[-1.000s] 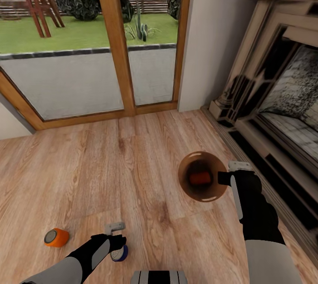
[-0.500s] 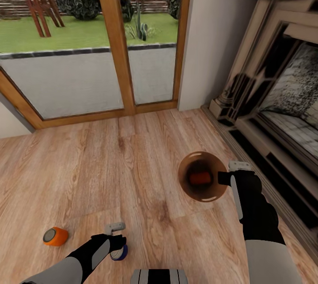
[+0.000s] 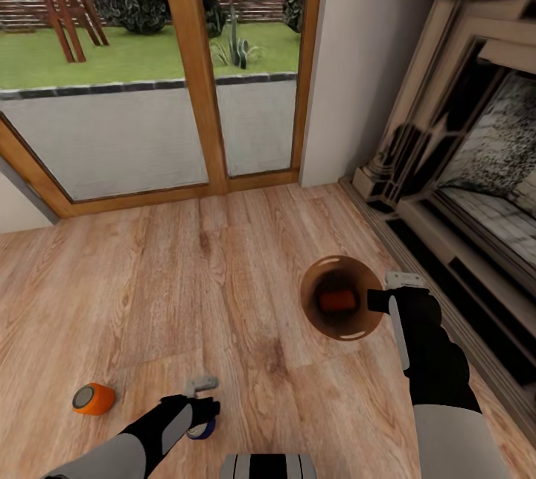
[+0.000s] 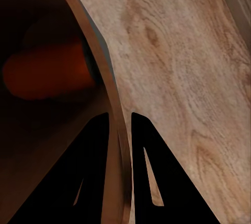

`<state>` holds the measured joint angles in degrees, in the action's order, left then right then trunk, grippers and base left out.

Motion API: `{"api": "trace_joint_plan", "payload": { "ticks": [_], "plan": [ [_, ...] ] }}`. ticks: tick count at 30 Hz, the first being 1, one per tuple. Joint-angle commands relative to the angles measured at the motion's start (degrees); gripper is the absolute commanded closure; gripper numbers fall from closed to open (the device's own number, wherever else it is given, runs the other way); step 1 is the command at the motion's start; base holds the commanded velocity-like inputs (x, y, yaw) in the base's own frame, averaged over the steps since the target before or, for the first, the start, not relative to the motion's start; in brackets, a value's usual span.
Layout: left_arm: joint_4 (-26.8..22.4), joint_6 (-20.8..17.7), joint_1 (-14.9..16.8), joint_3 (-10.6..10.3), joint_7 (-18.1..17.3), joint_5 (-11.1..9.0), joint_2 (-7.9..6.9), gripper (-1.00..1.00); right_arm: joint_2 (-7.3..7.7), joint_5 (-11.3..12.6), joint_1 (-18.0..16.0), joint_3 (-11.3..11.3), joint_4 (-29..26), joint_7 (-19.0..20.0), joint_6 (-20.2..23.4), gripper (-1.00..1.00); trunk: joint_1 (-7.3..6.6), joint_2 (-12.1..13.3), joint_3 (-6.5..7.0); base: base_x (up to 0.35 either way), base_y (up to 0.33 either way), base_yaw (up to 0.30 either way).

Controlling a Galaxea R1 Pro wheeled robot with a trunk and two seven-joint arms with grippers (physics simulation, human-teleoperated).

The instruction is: Put the three can of soda from the living room inside the tash can in the kitchen.

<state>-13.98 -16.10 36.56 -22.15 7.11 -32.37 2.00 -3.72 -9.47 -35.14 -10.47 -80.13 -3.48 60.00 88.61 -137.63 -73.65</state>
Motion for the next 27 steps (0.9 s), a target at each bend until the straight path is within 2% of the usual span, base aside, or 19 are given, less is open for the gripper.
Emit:
{"api": "trace_joint_plan", "payload": {
  "ticks": [1, 3, 10, 27],
  "plan": [
    [0.0, 0.0, 0.0, 0.0, 0.0, 0.0, 0.08, -1.00, 0.00, 0.5, 0.0, 0.0, 0.0, 0.2, 0.0, 1.00, -0.01, 0.0, 0.01, 0.000, 0.000, 0.000],
    [0.0, -0.1, 0.0, 0.0, 0.0, 0.0, 0.18, -1.00, -0.02, 0.5, 0.0, 0.0, 0.0, 0.2, 0.0, 1.00, -0.01, 0.0, 0.01, 0.000, 0.000, 0.000],
    [0.0, -0.1, 0.0, 0.1, -0.1, 0.0, 0.33, -1.00, 0.00, 0.6, 0.0, 0.0, 0.0, 0.2, 0.0, 1.00, 1.53, -2.8, -1.25, 0.000, 0.000, 0.000],
    [0.0, -0.1, 0.0, 0.1, 0.1, 0.0, 0.24, -1.00, 0.02, 0.6, 0.0, -0.1, 0.0, 0.2, 0.0, 1.00, 1.53, -2.8, -1.25, 0.000, 0.000, 0.000]
  ]
}}
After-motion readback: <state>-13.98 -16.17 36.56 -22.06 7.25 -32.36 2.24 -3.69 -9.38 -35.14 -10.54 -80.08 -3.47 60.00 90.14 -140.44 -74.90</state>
